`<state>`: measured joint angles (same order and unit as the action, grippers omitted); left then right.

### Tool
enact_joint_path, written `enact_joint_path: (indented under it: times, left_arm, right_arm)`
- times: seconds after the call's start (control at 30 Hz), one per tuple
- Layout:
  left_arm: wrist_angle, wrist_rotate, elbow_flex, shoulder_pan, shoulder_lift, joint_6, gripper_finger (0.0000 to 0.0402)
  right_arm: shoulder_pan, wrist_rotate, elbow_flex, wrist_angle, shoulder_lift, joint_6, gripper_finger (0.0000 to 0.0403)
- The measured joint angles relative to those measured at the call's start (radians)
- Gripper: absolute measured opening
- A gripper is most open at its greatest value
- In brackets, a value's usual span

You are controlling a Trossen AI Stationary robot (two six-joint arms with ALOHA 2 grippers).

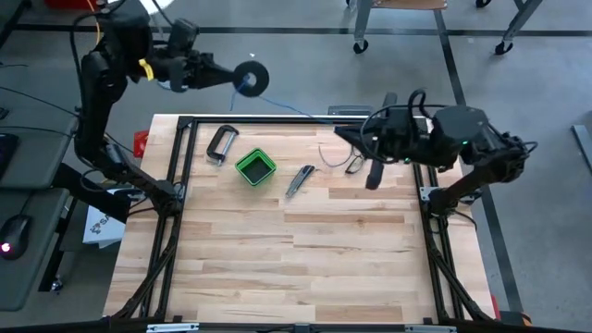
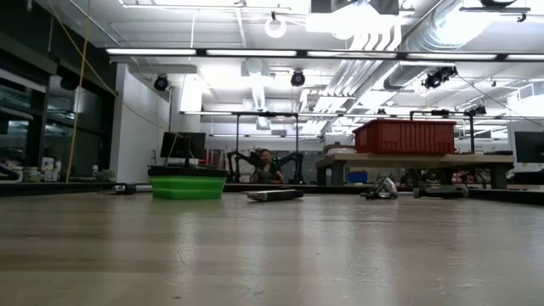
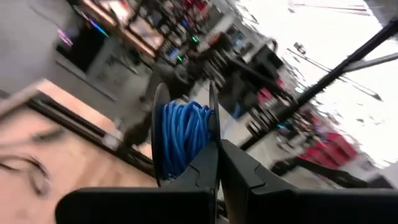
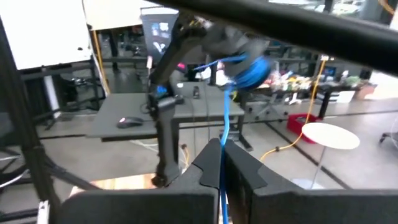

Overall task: Coil cords
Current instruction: Coil the blue wire onto the spool

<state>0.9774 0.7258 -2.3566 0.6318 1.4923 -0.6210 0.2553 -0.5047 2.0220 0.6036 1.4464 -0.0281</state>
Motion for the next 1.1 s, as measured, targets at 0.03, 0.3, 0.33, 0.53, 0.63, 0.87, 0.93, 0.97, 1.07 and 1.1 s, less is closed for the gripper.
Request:
enact_joint_path:
  times: [0.03, 0.3, 0.33, 0.53, 0.63, 0.87, 0.93, 0.97, 1.07, 1.1]
  left_arm:
    - [0.004, 0.015, 0.000, -0.007, 0.000, -0.016, 0.0001]
    - [0.023, 0.078, 0.000, -0.126, 0.053, -0.099, 0.0001]
    - [0.023, 0.083, 0.000, -0.148, 0.068, -0.106, 0.0001]
    - [-0.004, 0.132, 0.000, -0.253, 0.169, -0.110, 0.0001]
    - [-0.058, 0.168, 0.001, -0.285, 0.225, -0.113, 0.0001]
    - [-0.440, 0.343, 0.001, -0.341, 0.334, -0.308, 0.0001]
    - [-0.600, 0.390, 0.001, -0.351, 0.362, -0.405, 0.0001]
    - [-0.688, 0.406, 0.001, -0.356, 0.375, -0.457, 0.0001]
    - [-0.917, 0.427, 0.001, -0.366, 0.412, -0.611, 0.0001]
    - [-0.988, 0.427, 0.001, -0.367, 0.424, -0.657, 0.0001]
  right_arm:
    - [-0.006, -0.002, 0.000, -0.001, -0.006, -0.007, 0.0000]
    - [-0.055, 0.035, 0.000, -0.001, -0.008, -0.030, 0.0000]
    - [-0.062, 0.045, 0.000, -0.001, -0.008, -0.032, 0.0000]
    - [-0.100, 0.097, 0.000, -0.002, -0.007, -0.031, 0.0000]
    - [-0.107, 0.128, 0.000, -0.017, -0.007, -0.016, 0.0000]
    - [-0.107, 0.191, 0.000, -0.057, 0.012, -0.014, 0.0000]
    - [-0.107, 0.202, 0.000, -0.064, 0.025, -0.014, 0.0000]
    - [-0.107, 0.210, 0.000, -0.073, 0.032, -0.014, 0.0000]
    - [-0.107, 0.247, 0.000, -0.102, 0.058, -0.014, 0.0000]
    - [-0.107, 0.260, 0.000, -0.112, 0.068, -0.013, 0.0000]
